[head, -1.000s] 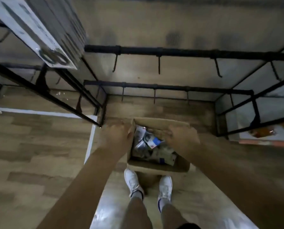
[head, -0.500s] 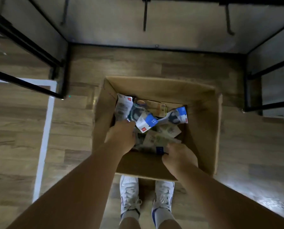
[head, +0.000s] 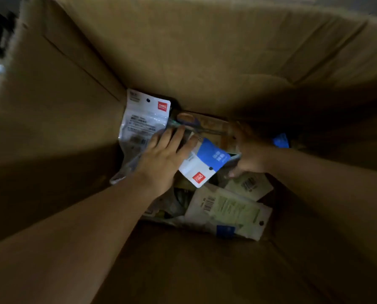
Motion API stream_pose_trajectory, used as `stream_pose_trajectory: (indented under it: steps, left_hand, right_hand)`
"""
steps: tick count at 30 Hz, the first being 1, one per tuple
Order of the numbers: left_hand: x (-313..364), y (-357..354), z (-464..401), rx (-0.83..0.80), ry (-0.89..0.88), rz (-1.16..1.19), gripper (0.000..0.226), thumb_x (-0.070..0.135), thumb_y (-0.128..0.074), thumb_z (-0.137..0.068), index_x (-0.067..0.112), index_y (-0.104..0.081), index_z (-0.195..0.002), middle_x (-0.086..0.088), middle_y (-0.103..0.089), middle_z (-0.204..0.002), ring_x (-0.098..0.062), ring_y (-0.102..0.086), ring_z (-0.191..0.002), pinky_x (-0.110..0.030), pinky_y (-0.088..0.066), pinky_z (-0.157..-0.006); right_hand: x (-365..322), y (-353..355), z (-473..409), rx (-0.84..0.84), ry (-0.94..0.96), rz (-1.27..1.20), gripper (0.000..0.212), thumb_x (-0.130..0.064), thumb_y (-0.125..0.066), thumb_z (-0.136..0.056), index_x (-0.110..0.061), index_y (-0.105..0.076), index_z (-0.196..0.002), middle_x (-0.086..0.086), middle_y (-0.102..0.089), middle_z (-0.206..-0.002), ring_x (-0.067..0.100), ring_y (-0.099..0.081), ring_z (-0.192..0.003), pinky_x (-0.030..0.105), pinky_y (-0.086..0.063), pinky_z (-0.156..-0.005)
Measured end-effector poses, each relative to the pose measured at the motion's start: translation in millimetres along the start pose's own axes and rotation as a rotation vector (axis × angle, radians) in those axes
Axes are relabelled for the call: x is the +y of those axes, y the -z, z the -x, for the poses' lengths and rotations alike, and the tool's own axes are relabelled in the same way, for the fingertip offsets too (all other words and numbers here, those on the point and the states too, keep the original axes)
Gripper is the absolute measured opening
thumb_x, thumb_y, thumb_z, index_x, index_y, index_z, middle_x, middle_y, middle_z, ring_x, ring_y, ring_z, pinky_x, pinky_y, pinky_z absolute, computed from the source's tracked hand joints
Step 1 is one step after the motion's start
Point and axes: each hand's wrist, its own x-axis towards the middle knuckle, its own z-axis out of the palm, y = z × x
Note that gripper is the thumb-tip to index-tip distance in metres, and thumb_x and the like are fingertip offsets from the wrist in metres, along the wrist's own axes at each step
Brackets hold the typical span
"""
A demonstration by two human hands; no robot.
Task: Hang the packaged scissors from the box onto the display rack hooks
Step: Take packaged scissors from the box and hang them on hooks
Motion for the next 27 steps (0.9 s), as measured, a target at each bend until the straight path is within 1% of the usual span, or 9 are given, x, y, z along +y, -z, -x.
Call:
stream_pose_trajectory:
  steps: [3,7,11,13,15,18,23,25,27]
  left_hand:
    - [-2.7,-9.8,-8.3,0.121,0.127,0.158,0.095,0.036,-0.084,-0.047,0.009,-0.042,-0.128,-0.019,-0.058,-0.121,-0.034,-0.049,-0.106,-0.036,-0.030,-0.084]
    - [-5.2,-15.3,-14.6,0.147,0.169,0.288,0.085,0.029,-0.088,-0.049,-0.002,-0.056,-0.121,-0.023,-0.062,-0.113,-0.033,-0.046,-0.098,-0.042,-0.045,-0.078]
    - [-9.4,-6.1,-15.7,0.121,0.125,0.288,0.063,0.017,-0.080,-0.063,-0.006,-0.058,-0.118,-0.026,-0.064,-0.107,-0.045,-0.059,-0.089,-0.047,-0.049,-0.074]
    - [-7.5,0.6,-14.3,0.125,0.134,0.280,0.051,0.025,-0.060,-0.074,-0.004,-0.060,-0.115,-0.023,-0.066,-0.103,-0.043,-0.060,-0.086,-0.044,-0.049,-0.072]
    - [-2.6,13.3,-11.4,0.130,0.164,0.327,0.047,0.026,-0.052,-0.078,-0.001,-0.061,-0.115,-0.020,-0.067,-0.101,-0.042,-0.059,-0.086,-0.041,-0.048,-0.069]
    - [2.4,36.3,-8.5,0.131,0.254,0.413,0.048,0.011,-0.063,-0.082,0.003,-0.053,-0.129,-0.019,-0.063,-0.114,-0.042,-0.051,-0.103,-0.042,-0.043,-0.074]
    - [0.7,57.7,-10.5,0.193,0.405,0.508,0.051,0.014,-0.059,-0.089,0.011,-0.045,-0.138,-0.017,-0.057,-0.123,-0.035,-0.043,-0.116,-0.040,-0.041,-0.081]
    - [-0.9,53.4,-14.6,0.210,0.415,0.509,0.048,0.016,-0.058,-0.089,0.013,-0.048,-0.136,-0.015,-0.059,-0.119,-0.033,-0.043,-0.113,-0.036,-0.035,-0.077]
    - [-1.0,45.7,-18.0,0.206,0.387,0.499,0.048,0.017,-0.059,-0.088,0.013,-0.049,-0.134,-0.015,-0.060,-0.117,-0.033,-0.043,-0.113,-0.036,-0.034,-0.077]
  right_hand:
    - [-0.1,-12.7,-0.6,-0.047,0.023,0.201,0.127,-0.049,-0.080,-0.065,-0.028,0.014,-0.148,0.009,0.021,-0.154,0.038,0.004,-0.143,0.050,-0.018,-0.115]
    - [-7.3,-27.4,4.6,0.028,-0.027,0.270,0.112,-0.053,-0.076,-0.068,-0.028,0.000,-0.147,0.015,0.014,-0.151,0.041,-0.002,-0.140,0.053,-0.018,-0.113]
    - [-2.5,-35.4,16.0,0.253,0.009,0.345,0.066,-0.030,-0.051,-0.094,-0.024,-0.012,-0.147,0.015,-0.043,-0.133,0.033,-0.052,-0.116,0.038,-0.046,-0.088]
    - [3.3,-35.2,24.1,0.313,0.041,0.314,0.051,-0.027,-0.041,-0.098,-0.022,-0.021,-0.145,0.011,-0.061,-0.115,0.030,-0.062,-0.100,0.031,-0.044,-0.072]
    - [8.6,-30.5,32.4,0.331,0.018,0.245,0.043,-0.026,-0.040,-0.098,-0.023,-0.031,-0.140,0.010,-0.065,-0.103,0.030,-0.064,-0.093,0.031,-0.043,-0.069]
    - [6.8,-27.1,43.8,0.364,-0.027,0.158,0.039,-0.029,-0.042,-0.098,-0.025,-0.039,-0.137,0.011,-0.065,-0.102,0.029,-0.063,-0.095,0.030,-0.041,-0.069]
    - [-8.5,-23.3,38.4,0.441,-0.185,-0.140,0.037,-0.029,-0.046,-0.096,-0.020,-0.047,-0.132,0.018,-0.056,-0.117,0.034,-0.056,-0.104,0.033,-0.041,-0.074]
    - [-15.6,-18.6,28.3,0.320,-0.240,-0.040,0.056,-0.029,-0.055,-0.092,-0.023,-0.031,-0.142,0.020,-0.032,-0.141,0.036,-0.045,-0.120,0.039,-0.044,-0.087]
    - [-20.8,-18.9,15.8,0.236,-0.225,0.040,0.089,-0.030,-0.064,-0.086,-0.030,-0.002,-0.149,0.020,-0.002,-0.152,0.039,-0.028,-0.134,0.042,-0.041,-0.097]
